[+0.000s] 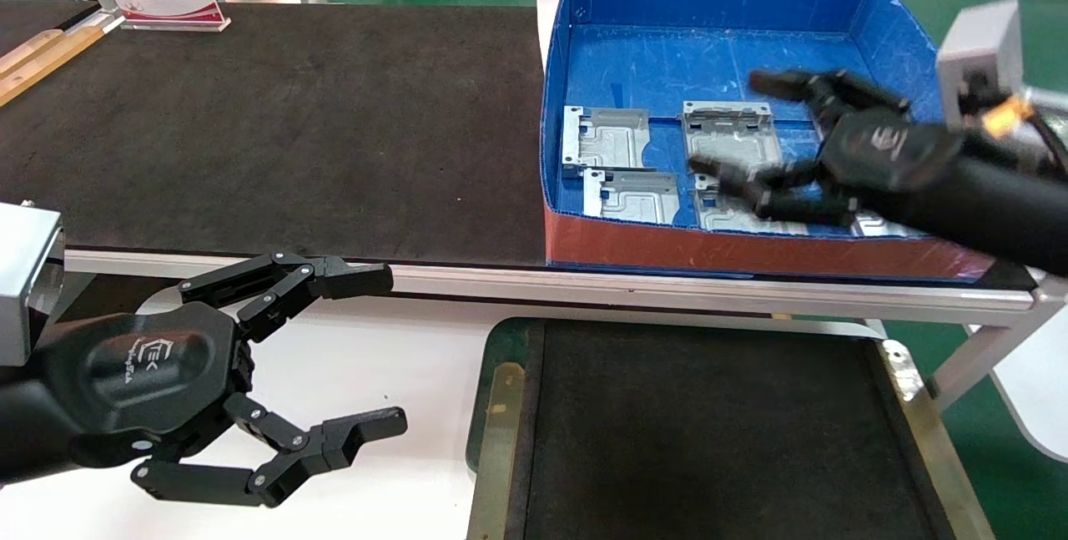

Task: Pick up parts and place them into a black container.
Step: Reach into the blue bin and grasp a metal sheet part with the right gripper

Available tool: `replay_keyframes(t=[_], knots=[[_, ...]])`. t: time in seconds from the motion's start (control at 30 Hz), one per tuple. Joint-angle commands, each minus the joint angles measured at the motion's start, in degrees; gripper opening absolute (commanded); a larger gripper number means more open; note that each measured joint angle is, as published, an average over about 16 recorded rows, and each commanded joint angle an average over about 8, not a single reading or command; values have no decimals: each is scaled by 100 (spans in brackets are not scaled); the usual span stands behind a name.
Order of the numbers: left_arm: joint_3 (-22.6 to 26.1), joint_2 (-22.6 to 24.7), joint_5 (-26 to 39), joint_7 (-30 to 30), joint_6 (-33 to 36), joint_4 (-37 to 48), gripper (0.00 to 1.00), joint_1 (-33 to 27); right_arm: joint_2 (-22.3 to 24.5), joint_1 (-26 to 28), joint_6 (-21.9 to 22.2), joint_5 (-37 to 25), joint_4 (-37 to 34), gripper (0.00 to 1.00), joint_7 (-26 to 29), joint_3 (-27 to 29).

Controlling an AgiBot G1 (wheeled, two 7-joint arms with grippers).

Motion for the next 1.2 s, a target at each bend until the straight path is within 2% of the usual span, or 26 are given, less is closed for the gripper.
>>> replay_keyframes(t=[0.03,0.3,0.57,0.93,1.2], knots=[[0,0,0,0,0,0,100,0,-96,259,107,-188,-380,100,-86,-58],[0,0,0,0,0,0,100,0,-561,1203,887,-640,-2328,100,-661,-137],[0,0,0,0,0,0,100,0,-926,1774,1692,-810,-3695,100,-902,-157],[0,0,0,0,0,0,100,0,-1359,2317,2649,-1422,-4803,100,-173,-568],[0,0,0,0,0,0,100,0,-1575,2582,2836,-1768,-5122,100,462,-802]])
